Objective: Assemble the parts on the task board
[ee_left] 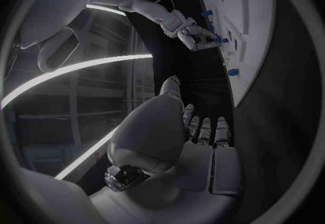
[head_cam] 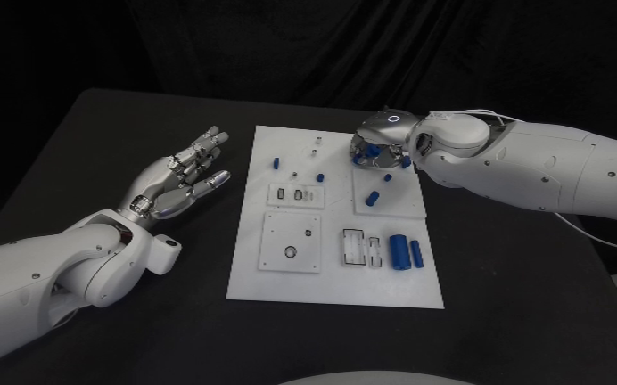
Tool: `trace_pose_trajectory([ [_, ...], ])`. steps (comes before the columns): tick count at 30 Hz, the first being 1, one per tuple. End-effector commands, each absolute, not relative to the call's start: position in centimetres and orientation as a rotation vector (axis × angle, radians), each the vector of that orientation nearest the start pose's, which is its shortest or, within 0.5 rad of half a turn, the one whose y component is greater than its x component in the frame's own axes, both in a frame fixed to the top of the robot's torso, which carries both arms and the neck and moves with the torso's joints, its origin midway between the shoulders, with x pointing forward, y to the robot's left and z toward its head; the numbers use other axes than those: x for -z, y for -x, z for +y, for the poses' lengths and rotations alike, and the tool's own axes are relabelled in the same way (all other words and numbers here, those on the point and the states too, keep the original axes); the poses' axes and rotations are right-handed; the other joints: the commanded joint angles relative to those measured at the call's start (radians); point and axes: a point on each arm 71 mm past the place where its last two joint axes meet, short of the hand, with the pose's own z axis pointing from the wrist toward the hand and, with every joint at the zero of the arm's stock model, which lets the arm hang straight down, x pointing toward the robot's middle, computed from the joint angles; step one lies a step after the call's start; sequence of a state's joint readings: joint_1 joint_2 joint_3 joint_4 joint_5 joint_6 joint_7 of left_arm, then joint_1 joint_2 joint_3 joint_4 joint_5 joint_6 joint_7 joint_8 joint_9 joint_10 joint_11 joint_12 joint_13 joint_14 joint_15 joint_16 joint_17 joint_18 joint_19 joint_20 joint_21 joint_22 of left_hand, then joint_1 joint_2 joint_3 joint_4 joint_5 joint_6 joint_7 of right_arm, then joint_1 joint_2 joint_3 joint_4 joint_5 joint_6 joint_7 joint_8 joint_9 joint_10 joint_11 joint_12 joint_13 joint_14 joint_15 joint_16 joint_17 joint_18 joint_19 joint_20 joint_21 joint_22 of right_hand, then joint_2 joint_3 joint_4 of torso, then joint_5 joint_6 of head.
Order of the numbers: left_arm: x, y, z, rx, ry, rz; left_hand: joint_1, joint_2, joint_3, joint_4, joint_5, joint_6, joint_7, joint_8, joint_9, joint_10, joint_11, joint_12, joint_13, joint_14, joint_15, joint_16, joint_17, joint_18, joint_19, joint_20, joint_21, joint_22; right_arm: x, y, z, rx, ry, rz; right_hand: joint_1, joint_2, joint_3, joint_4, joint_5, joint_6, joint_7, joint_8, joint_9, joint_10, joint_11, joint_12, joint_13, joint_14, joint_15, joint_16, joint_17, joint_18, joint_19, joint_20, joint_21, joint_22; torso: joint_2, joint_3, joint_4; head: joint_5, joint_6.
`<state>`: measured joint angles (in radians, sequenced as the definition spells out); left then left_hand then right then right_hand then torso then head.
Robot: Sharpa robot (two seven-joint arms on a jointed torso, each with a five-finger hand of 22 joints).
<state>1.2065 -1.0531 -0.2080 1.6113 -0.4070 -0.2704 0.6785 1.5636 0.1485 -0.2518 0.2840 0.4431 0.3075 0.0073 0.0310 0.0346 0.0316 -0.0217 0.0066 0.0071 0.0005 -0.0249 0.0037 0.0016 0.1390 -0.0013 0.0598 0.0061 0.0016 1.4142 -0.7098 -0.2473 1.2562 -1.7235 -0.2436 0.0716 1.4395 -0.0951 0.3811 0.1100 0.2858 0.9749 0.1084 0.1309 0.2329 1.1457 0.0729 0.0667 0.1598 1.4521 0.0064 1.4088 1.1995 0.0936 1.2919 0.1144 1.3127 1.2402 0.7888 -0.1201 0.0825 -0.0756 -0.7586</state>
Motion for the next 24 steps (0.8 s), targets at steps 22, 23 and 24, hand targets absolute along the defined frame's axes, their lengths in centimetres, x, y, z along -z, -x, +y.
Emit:
trace_pose_trajectory([
  [22, 18.5, -42.6, 27.0, 1.660, 0.401, 1.234, -0.001, 0.012, 0.005, 0.008, 0.002, -0.004, 0.009, 0.003, 0.000, 0.003, 0.012, 0.001, 0.001, 0.000, 0.014, -0.004, -0.002, 0.025, 0.001, 0.027, -0.006, -0.002, 13.3, -54.3, -18.8, -0.516, 0.558, 1.429, 0.029, -0.008, 0.011, -0.026, -0.004, 0.060, 0.010, 0.029, 0.033, 0.060, -0.003, -0.001, -0.016, 0.000, -0.005, 0.001, 0.008, -0.013, 0.020, -0.004, 0.012, 0.033, 0.000, -0.0013, 0.0012, 0.022, 0.055],
  [23, 18.5, -42.6, 27.0, 1.664, 0.403, 1.231, -0.054, 0.032, -0.009, 0.010, 0.002, -0.001, 0.010, 0.003, 0.000, 0.003, 0.011, 0.001, 0.001, 0.000, 0.014, -0.004, -0.002, 0.032, 0.001, 0.033, -0.006, -0.002, 13.2, -54.5, -18.5, -0.518, 0.555, 1.426, 0.029, -0.008, 0.011, -0.026, -0.004, 0.060, 0.010, 0.029, 0.033, 0.060, -0.003, -0.001, -0.016, 0.000, -0.005, 0.001, 0.008, -0.013, 0.020, -0.004, 0.012, 0.033, 0.001, -0.0016, 0.0018, 0.022, 0.056],
  [24, 18.4, -42.6, 27.0, 1.667, 0.406, 1.229, -0.065, 0.034, -0.013, 0.011, 0.002, 0.000, 0.009, 0.003, 0.000, 0.003, 0.011, 0.001, 0.001, 0.000, 0.014, -0.004, -0.002, 0.033, 0.001, 0.034, -0.006, -0.002, 13.1, -54.6, -18.4, -0.520, 0.552, 1.425, 0.029, -0.009, 0.011, -0.026, -0.004, 0.060, 0.010, 0.028, 0.034, 0.060, -0.003, -0.001, -0.017, 0.001, -0.005, 0.001, 0.008, -0.013, 0.020, -0.004, 0.013, 0.033, 0.001, -0.0017, 0.0019, 0.022, 0.057],
])
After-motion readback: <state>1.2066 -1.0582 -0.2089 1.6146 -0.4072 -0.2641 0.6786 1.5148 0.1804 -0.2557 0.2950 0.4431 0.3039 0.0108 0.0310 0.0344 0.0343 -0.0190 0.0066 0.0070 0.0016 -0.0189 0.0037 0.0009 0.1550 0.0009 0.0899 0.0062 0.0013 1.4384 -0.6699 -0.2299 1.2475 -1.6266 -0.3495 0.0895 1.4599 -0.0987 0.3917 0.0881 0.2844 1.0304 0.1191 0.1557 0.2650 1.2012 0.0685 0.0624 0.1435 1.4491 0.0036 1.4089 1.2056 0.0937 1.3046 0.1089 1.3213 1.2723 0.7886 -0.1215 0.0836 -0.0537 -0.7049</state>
